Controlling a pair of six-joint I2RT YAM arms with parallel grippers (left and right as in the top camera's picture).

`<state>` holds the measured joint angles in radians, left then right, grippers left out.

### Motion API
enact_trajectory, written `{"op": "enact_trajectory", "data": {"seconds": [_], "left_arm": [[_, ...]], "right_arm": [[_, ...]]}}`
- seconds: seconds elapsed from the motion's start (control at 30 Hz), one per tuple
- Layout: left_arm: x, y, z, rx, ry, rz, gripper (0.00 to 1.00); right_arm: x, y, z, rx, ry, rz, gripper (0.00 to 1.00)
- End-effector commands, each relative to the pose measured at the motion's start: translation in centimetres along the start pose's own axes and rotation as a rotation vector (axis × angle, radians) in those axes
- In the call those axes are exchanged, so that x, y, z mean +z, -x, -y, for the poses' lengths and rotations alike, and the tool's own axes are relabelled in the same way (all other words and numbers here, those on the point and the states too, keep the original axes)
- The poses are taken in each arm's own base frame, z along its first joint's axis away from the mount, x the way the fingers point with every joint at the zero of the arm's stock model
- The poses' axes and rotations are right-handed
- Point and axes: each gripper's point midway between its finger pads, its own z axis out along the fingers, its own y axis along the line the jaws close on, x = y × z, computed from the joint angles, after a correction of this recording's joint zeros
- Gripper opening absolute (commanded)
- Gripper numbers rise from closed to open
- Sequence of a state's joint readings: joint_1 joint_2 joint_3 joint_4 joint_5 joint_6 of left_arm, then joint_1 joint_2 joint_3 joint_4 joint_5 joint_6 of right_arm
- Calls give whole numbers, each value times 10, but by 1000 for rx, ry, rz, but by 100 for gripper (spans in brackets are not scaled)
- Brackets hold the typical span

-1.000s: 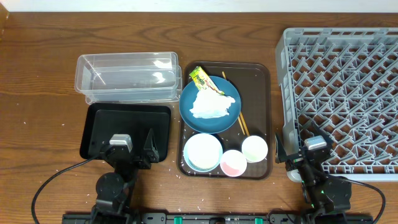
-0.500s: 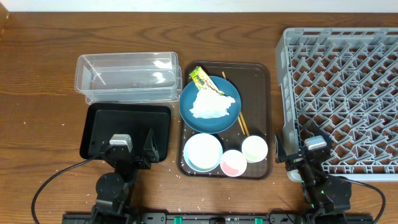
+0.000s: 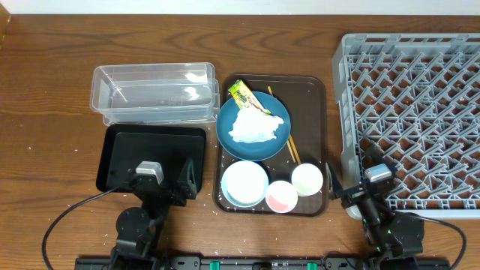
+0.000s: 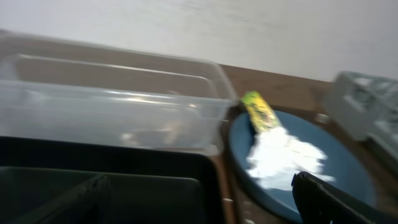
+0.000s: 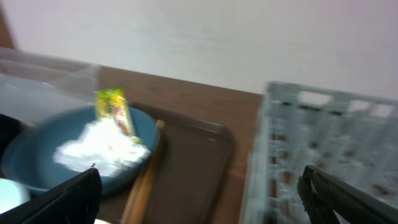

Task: Sort waste into correct bins and load items into the dishwasher rack

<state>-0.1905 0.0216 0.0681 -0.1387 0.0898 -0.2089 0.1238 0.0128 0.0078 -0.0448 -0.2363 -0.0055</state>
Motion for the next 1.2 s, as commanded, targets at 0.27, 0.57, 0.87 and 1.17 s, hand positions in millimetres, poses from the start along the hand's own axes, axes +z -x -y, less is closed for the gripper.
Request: {"op": "enact_trajectory", "data": {"seconds": [0.27,0.57,0.87,1.17], "left_arm": [[-32,89,61,-174,-241,79,95],[-9,116,83,-185,-153,-417,95],[24,97,113,-354,-228,-808,95],[13,3,125,-148,-132,-1183,76]], "right_arm": [[-23,85,-38,298,222,103,99],[-6,140,-23,266,114,-229,99],[38,120,3,286,8,-721,99],[54,86,6,358,-1,-880,99]]}}
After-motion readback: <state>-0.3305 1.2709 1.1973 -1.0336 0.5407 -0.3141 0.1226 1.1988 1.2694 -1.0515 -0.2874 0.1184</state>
